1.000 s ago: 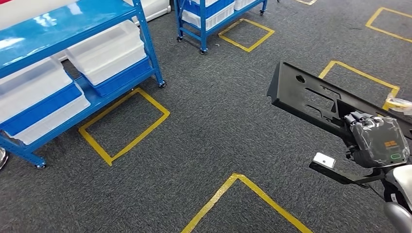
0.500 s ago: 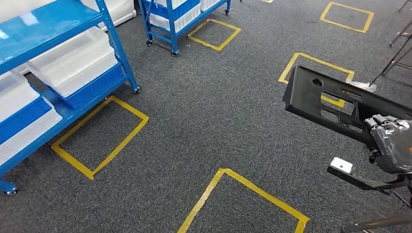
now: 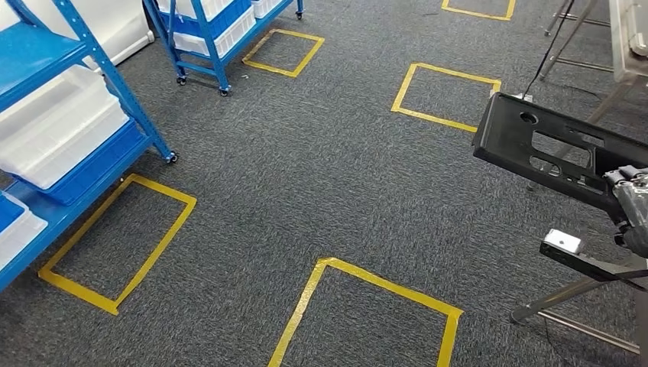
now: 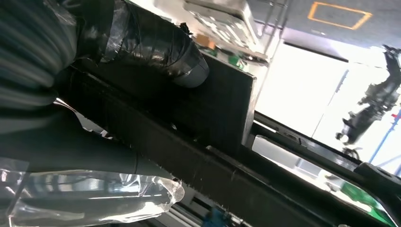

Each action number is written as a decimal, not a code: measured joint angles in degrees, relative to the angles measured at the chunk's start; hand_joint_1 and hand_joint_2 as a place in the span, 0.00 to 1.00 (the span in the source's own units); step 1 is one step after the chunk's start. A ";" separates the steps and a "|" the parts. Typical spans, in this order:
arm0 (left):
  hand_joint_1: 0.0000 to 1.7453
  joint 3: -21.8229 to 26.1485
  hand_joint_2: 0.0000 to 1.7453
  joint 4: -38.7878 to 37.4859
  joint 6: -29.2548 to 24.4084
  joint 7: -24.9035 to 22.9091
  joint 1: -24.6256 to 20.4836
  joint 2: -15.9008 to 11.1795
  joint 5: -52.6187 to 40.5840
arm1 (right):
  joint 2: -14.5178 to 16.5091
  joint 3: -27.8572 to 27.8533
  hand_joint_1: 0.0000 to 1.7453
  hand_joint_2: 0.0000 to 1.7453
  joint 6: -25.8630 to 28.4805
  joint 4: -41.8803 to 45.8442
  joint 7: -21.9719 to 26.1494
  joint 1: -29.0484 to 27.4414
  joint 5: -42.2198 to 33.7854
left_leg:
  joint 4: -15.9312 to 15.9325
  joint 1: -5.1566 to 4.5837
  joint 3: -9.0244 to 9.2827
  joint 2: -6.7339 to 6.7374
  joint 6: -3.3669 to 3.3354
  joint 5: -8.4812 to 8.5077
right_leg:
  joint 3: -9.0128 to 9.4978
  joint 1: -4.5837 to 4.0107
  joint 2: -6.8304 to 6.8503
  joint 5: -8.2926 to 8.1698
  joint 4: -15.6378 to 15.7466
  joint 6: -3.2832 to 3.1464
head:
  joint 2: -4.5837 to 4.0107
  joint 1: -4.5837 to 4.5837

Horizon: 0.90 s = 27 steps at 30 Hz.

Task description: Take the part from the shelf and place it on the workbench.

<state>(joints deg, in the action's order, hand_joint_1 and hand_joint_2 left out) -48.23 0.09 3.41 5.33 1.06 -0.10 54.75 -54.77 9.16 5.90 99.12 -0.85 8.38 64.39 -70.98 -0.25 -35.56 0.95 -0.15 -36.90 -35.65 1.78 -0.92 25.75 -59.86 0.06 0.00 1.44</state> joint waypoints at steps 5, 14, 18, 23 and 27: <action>0.00 -0.25 1.00 -0.02 0.01 -0.04 0.24 -0.06 0.25 | -0.18 -1.07 1.00 1.00 -0.31 -0.84 -0.11 -0.78 -1.50 | 5.00 -0.19 2.00 -2.84 -1.49 5.39 | -0.26 -0.45 -3.44 -0.18 -0.28 -0.13 | 0.00 -0.02; 0.00 -0.79 1.00 -0.11 0.05 -0.03 0.43 -0.16 0.98 | 0.29 -7.73 1.00 1.00 -2.16 -5.25 -0.80 -3.80 -3.21 | 15.56 -0.37 6.12 -1.98 -3.44 9.78 | -4.18 -0.17 -1.48 2.28 -5.51 2.24 | 0.00 -0.20; 0.00 -0.90 1.00 -0.11 0.05 -0.01 0.61 -0.15 1.25 | 1.12 -9.06 1.00 1.00 -2.99 -6.98 -0.88 -4.96 -3.37 | 15.21 -0.56 5.75 1.30 -3.36 9.52 | -6.96 0.39 0.77 4.36 -12.39 3.13 | 0.00 -0.25; 0.00 -0.95 1.00 -0.11 0.13 -0.06 0.46 -0.19 2.38 | 1.83 -10.10 1.00 1.00 -4.16 -8.24 -1.02 -5.37 -3.49 | 13.36 -0.77 5.47 4.41 -1.75 7.78 | 0.07 0.23 4.51 0.22 -0.26 2.65 | 0.00 -0.22; 0.00 -0.96 1.00 -0.11 0.49 -0.33 0.04 -0.20 2.87 | 2.32 -10.40 1.00 1.00 -4.87 -9.58 -1.22 -5.53 -3.58 | 11.78 -0.58 5.69 4.32 -0.55 6.17 | -0.24 0.15 2.41 -0.04 -0.30 0.76 | 0.00 -0.19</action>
<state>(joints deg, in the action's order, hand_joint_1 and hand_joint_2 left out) -49.18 -0.02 3.90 5.01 1.10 -0.30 57.63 -52.45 -1.23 1.03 89.54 -2.07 2.85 60.81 -59.21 -0.83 -29.87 5.27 -0.70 -30.73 -35.89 1.93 1.49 25.71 -60.16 0.82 0.00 1.25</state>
